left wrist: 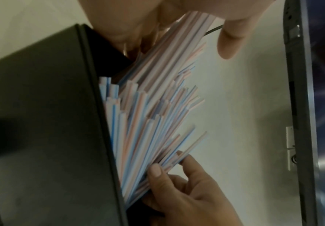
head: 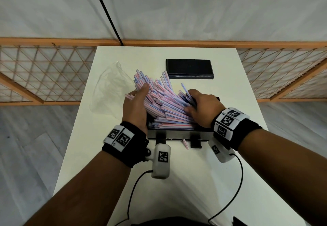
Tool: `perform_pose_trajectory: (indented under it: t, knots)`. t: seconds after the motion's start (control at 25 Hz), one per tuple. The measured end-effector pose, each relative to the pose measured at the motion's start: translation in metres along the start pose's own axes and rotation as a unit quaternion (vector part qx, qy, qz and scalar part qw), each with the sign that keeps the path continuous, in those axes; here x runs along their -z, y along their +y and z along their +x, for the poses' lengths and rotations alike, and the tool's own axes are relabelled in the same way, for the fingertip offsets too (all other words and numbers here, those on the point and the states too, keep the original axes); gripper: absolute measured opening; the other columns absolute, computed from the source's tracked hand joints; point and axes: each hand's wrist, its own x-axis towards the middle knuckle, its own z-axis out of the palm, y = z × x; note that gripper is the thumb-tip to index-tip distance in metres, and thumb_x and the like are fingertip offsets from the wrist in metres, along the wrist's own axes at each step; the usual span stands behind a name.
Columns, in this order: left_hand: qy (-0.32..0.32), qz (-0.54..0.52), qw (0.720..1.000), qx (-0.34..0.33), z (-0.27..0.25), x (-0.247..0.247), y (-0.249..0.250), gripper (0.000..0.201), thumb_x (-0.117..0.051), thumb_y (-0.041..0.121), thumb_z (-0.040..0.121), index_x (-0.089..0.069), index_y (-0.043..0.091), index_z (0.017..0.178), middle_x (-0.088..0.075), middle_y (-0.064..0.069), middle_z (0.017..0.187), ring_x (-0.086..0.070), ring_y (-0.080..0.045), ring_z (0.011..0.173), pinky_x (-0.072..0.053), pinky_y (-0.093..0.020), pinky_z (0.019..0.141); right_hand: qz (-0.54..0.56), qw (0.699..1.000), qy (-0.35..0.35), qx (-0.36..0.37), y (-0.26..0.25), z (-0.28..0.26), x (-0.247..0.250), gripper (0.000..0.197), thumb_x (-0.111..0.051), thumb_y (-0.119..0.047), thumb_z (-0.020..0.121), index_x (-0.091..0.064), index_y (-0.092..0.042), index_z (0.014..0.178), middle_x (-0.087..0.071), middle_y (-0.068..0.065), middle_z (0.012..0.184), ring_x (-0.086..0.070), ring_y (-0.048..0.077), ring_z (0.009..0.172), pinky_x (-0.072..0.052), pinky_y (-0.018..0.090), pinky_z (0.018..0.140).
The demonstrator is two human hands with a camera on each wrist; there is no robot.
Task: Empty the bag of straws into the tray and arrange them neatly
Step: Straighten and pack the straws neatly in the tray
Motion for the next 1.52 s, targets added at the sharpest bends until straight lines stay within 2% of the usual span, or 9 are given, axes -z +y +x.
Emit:
perform_pose_trajectory:
  t: [0.24,0.4,0.72,0.84,0.92,1.04,1.2,1.32,1.52]
  knots:
    - [-0.025,-0.037,0.999,0.003,0.007,-0.001,0.011,0.070,-0.088,0.022,0.048,-0.061,0.015,0.112,-0.073,-0.011,0.097,-0.073,-0.036,0.094,-0.061,-0.045,0.074,-0.012,0.997,0.026,0.068,0.004,0.003,-0.008,0.041,-0.052,-0.031,0.097,-0.047,-0.032,0.138,-0.059,0.007,0.104,-0.057,0.032,0.103,-0.041,0.033,0.085]
    - [-0.085,-0.008,0.996,-0.035,0.014,-0.005,0.019,0.043,-0.081,0.004,0.066,-0.064,0.013,0.105,-0.074,-0.010,0.087,-0.074,-0.031,0.079,-0.061,-0.042,0.070,0.006,0.998,0.017,0.060,-0.001,0.006,-0.017,0.042,-0.050,-0.030,0.098,-0.042,-0.027,0.139,-0.056,0.010,0.113,-0.056,0.034,0.106,-0.044,0.036,0.092]
    - [-0.069,0.048,0.986,-0.141,0.006,-0.015,0.015,0.041,-0.073,-0.022,0.067,-0.069,0.009,0.094,-0.073,-0.013,0.086,-0.071,-0.030,0.078,-0.062,-0.051,0.077,-0.014,0.995,0.036,0.088,-0.011,0.005,-0.022,0.057,-0.049,-0.017,0.095,-0.036,-0.034,0.148,-0.049,0.010,0.111,-0.057,0.036,0.099,-0.048,0.039,0.092]
    - [-0.083,0.011,0.982,-0.171,-0.004,-0.018,0.022,0.032,-0.072,-0.015,0.058,-0.067,0.010,0.077,-0.070,-0.009,0.074,-0.068,-0.027,0.068,-0.061,-0.039,0.068,-0.008,0.993,0.080,0.088,-0.017,0.002,-0.019,0.060,-0.051,-0.010,0.090,-0.038,-0.034,0.144,-0.040,0.002,0.102,-0.048,0.029,0.094,-0.047,0.036,0.085]
    - [-0.073,0.000,0.980,-0.187,-0.010,-0.015,0.022,0.031,-0.074,-0.012,0.059,-0.066,0.008,0.081,-0.069,-0.016,0.084,-0.067,-0.030,0.077,-0.060,-0.044,0.075,-0.005,0.989,0.116,0.088,-0.018,-0.001,-0.018,0.060,-0.051,-0.008,0.089,-0.040,-0.036,0.141,-0.036,-0.001,0.099,-0.041,0.023,0.091,-0.045,0.034,0.080]
    - [-0.015,-0.014,0.986,-0.164,-0.017,-0.006,0.015,0.049,-0.080,-0.016,0.071,-0.060,0.008,0.109,-0.070,-0.017,0.105,-0.069,-0.032,0.092,-0.061,-0.051,0.087,0.056,0.987,0.111,0.097,-0.017,-0.005,-0.018,0.053,-0.051,-0.012,0.095,-0.041,-0.029,0.144,-0.043,0.004,0.107,-0.051,0.026,0.091,-0.042,0.027,0.083]
    - [0.015,-0.089,0.993,-0.079,-0.010,0.004,0.009,0.080,-0.087,0.002,0.072,-0.044,0.018,0.138,-0.061,-0.014,0.138,-0.065,-0.029,0.122,-0.062,-0.035,0.078,0.222,0.963,0.134,0.071,-0.008,-0.014,-0.012,0.048,-0.065,-0.021,0.092,-0.044,-0.018,0.135,-0.053,0.001,0.116,-0.060,0.014,0.097,-0.046,0.025,0.089]
    - [0.002,-0.087,0.996,-0.034,-0.005,0.008,0.012,0.091,-0.091,0.021,0.059,-0.051,0.010,0.141,-0.068,-0.012,0.125,-0.069,-0.031,0.113,-0.061,-0.036,0.071,0.172,0.977,0.126,0.027,0.012,-0.021,-0.002,0.028,-0.068,-0.025,0.087,-0.055,-0.018,0.110,-0.063,0.000,0.099,-0.060,0.019,0.088,-0.048,0.030,0.079]
    - [-0.038,-0.049,0.997,-0.043,-0.002,0.003,0.017,0.054,-0.082,0.004,0.078,-0.061,0.009,0.127,-0.074,-0.009,0.092,-0.073,-0.032,0.082,-0.059,-0.037,0.059,0.012,0.999,-0.042,-0.012,0.012,-0.010,-0.006,0.047,-0.067,-0.052,0.081,-0.054,-0.017,0.110,-0.060,0.001,0.100,-0.057,0.026,0.091,-0.040,0.030,0.073]
